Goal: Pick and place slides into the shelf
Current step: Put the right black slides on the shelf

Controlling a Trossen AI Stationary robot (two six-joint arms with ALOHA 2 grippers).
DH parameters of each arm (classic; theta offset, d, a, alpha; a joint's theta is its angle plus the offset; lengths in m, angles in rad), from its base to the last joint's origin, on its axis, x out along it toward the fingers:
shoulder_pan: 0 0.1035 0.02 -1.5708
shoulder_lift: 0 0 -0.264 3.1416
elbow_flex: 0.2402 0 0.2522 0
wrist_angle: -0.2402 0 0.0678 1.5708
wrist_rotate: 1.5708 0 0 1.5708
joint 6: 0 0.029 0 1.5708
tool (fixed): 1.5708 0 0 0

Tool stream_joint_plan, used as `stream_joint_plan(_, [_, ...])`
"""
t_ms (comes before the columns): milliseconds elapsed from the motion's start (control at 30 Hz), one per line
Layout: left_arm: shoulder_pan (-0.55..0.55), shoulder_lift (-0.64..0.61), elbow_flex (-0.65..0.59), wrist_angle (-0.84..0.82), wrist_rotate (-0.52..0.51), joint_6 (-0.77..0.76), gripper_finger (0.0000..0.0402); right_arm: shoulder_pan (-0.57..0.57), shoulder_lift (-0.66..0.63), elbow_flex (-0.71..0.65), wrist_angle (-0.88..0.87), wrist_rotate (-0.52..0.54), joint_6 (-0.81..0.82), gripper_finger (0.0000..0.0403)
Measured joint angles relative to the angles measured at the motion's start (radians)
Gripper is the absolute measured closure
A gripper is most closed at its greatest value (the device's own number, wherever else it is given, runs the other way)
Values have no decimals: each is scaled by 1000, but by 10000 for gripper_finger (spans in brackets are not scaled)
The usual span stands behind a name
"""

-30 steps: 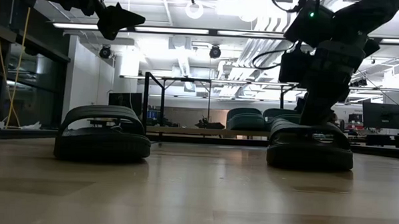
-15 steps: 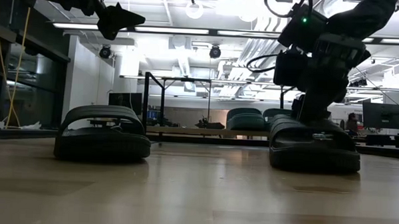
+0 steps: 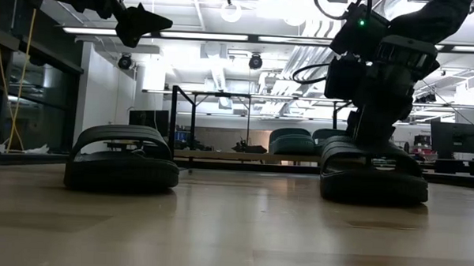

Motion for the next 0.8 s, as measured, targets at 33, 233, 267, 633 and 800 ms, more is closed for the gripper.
stream_joint_plan(33, [0, 0, 0, 0, 0, 0, 89, 0, 0, 0, 0, -1, -5, 364])
stream_joint_plan(233, [0, 0, 0, 0, 0, 6, 89, -1, -1, 0, 0, -12, -14, 396])
stream_joint_plan(267, [0, 0, 0, 0, 0, 12, 89, -1, -1, 0, -1, -12, -15, 395])
stream_joint_plan(633, [-7, 1, 0, -22, 7, 105, 89, 0, 0, 33, -29, -12, -34, 401])
stream_joint_plan(800, [-84, 33, -1, -19, -41, 195, 89, 4, 0, 67, -34, -3, -56, 401])
